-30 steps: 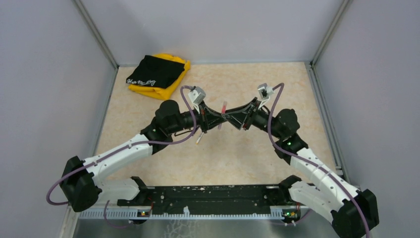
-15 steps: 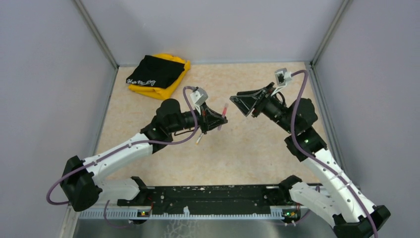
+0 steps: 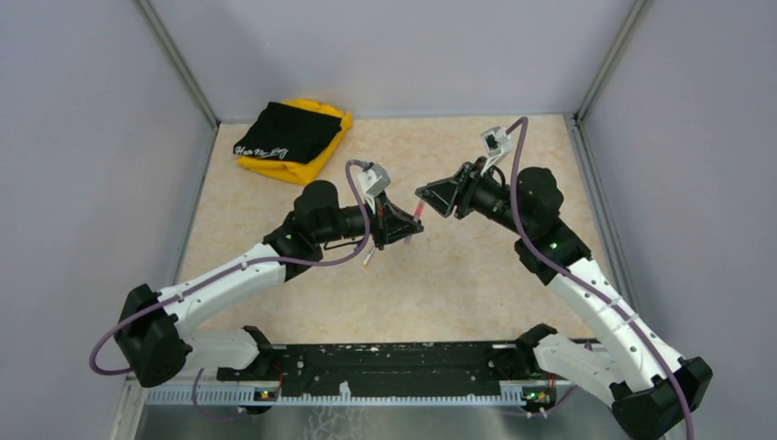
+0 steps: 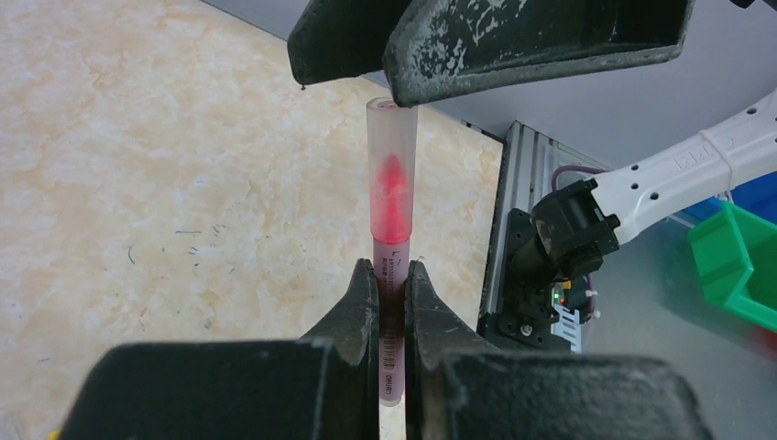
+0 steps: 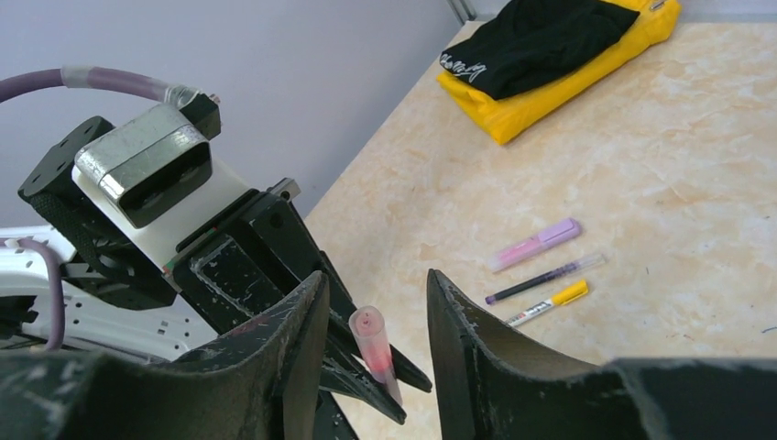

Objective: Insert the pens into the pen caps

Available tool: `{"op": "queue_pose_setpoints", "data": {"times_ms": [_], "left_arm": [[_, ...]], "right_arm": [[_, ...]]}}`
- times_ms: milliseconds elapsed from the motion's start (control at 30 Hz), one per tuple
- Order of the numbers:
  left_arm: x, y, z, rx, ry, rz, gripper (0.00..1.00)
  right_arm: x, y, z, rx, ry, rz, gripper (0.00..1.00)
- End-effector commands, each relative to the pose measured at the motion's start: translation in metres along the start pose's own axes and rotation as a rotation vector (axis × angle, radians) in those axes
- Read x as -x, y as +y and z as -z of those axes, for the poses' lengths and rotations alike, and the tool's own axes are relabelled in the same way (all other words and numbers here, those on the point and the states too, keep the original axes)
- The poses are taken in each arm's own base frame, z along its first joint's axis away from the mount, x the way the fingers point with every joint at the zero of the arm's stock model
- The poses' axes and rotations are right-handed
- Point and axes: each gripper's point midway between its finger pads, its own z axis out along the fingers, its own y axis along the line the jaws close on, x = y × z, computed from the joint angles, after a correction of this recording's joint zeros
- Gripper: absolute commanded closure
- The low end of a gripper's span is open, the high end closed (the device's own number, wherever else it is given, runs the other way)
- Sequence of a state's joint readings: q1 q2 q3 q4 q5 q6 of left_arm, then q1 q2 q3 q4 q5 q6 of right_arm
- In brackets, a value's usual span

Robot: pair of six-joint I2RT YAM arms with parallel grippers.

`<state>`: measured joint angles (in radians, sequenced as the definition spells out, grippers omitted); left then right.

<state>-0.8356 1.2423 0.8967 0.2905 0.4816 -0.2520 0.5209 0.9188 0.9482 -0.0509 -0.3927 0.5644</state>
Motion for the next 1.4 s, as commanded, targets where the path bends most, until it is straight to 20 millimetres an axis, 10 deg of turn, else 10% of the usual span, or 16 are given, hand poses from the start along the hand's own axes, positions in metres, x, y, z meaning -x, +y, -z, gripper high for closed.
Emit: {"op": "queue_pose_setpoints", "data": {"times_ms": [0,667,867,1367], "left_arm": [[0.016,-0.008,-0.003,-0.035,-0.029,-0.033,1.00],[0.021,-0.006,-0.006,-0.021,-0.044,-0.025,1.00],[0.026,-0.003,-0.007,-0.009,-0.053,-0.019,1.00],[0.071,-0.006,-0.004,0.022,-0.173,-0.073,1.00]], "right_arm": [[0.012,0.018,0.001,0.070,-0.024,0.035,0.59],[-0.014,0.005,-0.005,0.068,0.048,0.012,0.73],[-0.015,0.005,-0.005,0.080,0.042,0.020,0.92],[-0.056,-0.020,-0.005,-0.062,0.142,0.109,1.00]]}}
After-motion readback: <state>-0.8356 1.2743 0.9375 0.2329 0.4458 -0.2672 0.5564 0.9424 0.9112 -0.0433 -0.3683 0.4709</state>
